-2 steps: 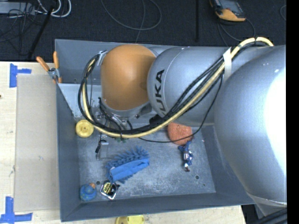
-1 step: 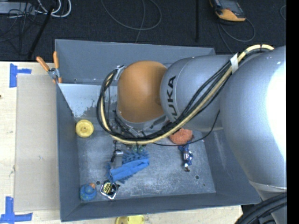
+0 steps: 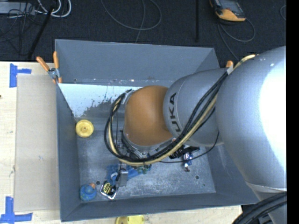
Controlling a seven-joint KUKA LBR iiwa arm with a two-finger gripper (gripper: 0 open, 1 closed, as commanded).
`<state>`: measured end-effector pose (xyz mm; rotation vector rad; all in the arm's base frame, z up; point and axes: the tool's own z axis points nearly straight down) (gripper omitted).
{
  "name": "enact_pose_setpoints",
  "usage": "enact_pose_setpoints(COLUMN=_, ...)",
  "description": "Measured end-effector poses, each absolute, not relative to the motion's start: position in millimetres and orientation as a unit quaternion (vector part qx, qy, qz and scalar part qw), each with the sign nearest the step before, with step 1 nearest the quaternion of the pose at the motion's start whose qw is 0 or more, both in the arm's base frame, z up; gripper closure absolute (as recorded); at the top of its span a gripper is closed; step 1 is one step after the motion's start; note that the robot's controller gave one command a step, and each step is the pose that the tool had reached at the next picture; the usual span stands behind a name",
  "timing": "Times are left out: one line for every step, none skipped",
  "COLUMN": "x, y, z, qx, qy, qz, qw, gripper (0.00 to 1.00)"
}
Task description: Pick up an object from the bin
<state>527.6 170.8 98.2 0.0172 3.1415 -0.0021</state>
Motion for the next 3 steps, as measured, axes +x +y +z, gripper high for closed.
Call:
enact_pose_setpoints(x=547.8, y=140, z=86, qx=-0.062, qy=0.998, qz=0.000, qw=0.000, gripper=1.00)
enact_pose_setpoints(x=547.8, y=140, z=86, qx=-0.061, qy=0.998, qz=0.000, qw=0.000, gripper=1.00)
enact_pose_setpoints(x=565.2, y=137, z=251, qx=-0.064, qy=0.998, qz=0.001, qw=0.003, gripper=1.00)
